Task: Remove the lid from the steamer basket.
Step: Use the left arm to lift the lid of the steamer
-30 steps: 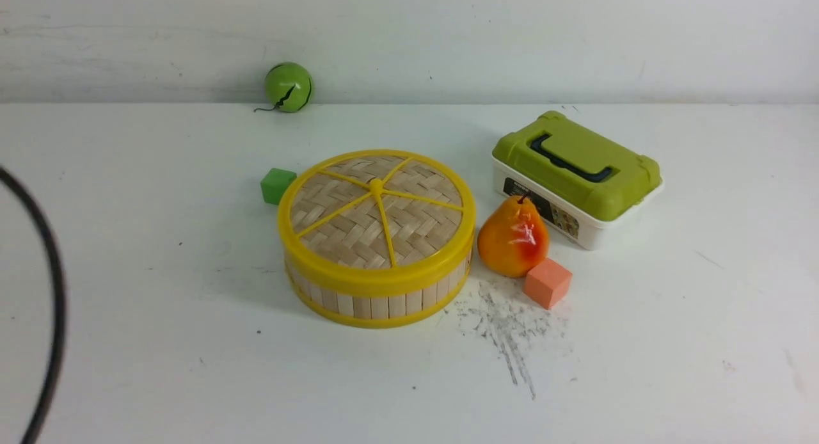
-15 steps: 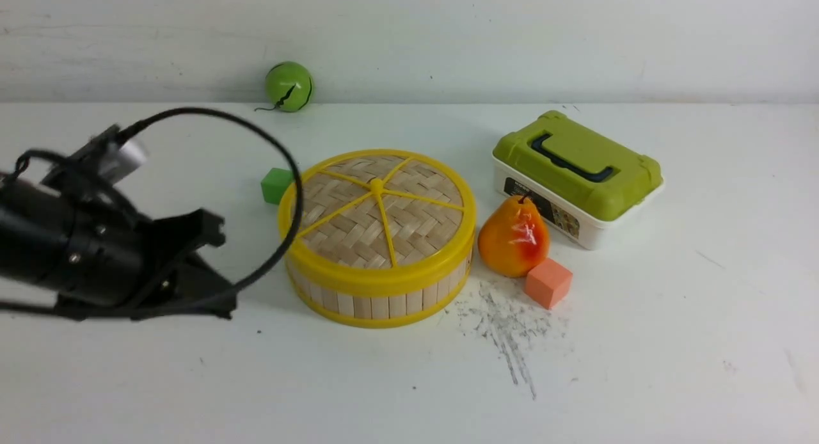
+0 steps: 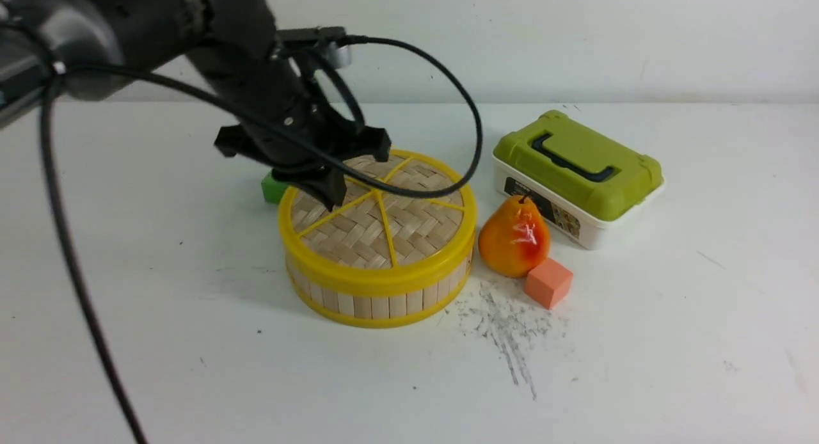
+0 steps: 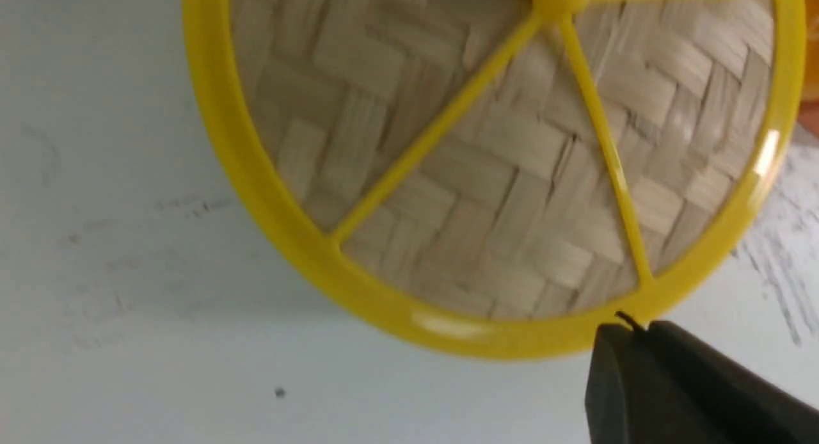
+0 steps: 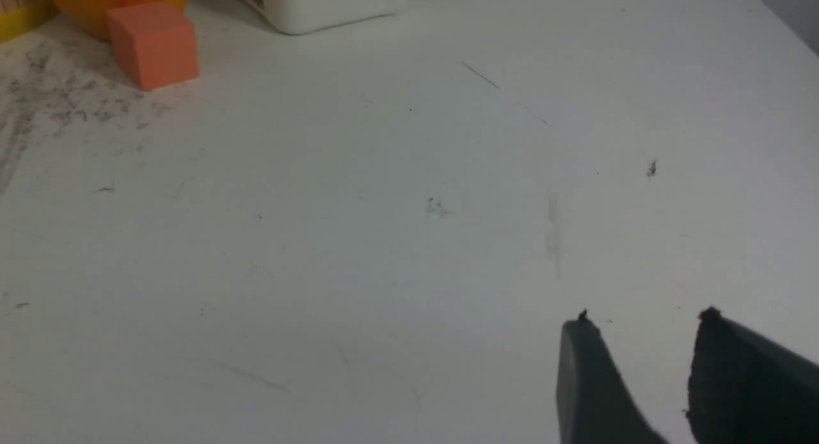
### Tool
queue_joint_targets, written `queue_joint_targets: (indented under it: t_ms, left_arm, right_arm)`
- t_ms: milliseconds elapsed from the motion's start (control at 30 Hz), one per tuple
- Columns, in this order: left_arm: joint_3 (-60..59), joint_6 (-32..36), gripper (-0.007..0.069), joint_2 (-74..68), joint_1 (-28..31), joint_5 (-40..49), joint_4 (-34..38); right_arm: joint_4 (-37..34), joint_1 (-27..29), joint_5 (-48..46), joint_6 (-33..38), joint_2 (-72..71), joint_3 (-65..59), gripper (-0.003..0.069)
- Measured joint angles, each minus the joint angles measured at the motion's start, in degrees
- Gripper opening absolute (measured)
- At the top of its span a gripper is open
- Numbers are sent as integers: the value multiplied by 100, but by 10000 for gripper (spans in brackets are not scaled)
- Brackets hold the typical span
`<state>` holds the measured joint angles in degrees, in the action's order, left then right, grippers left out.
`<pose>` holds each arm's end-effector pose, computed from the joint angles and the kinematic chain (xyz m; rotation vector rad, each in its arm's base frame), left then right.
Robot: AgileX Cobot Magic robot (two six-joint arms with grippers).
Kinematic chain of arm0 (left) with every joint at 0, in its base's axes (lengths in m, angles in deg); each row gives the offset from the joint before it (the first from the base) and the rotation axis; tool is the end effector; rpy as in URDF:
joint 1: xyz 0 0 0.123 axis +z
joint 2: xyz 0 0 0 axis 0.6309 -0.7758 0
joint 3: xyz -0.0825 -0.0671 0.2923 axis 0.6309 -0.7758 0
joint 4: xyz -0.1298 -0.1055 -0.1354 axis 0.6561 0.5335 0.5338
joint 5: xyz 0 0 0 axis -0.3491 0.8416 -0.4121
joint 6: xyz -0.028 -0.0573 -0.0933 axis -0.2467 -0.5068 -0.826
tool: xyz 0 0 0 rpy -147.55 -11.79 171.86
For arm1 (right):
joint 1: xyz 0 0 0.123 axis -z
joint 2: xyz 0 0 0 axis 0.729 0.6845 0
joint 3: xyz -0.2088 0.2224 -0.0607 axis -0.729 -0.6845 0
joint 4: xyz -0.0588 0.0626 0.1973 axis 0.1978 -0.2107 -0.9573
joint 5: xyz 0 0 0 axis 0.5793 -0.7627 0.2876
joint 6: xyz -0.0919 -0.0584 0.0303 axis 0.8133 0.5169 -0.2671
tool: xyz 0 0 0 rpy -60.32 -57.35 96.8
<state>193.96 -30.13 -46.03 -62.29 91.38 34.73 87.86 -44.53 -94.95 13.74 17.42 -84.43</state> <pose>0.3668 -0.1675 0.3290 0.3136 2.6628 -0.3069 0.0089 -0.0031 0.1652 -0.0333 1.8841 -0.1134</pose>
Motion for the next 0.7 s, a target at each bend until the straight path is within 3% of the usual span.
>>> queue_joint_targets:
  t_ms: [200,300,700]
  left_arm:
    - [1737,-134,262,-1179,-348,350,-556]
    - [2118,-141,324,-1527,-371,368,-725]
    - [2234,-366,341,-1930,-371,103,-1053]
  right_arm:
    - [0,0,0,0,0,0,240]
    - [0,0,0,0,0,0,240]
    - [0,0,0,0,0,0,240]
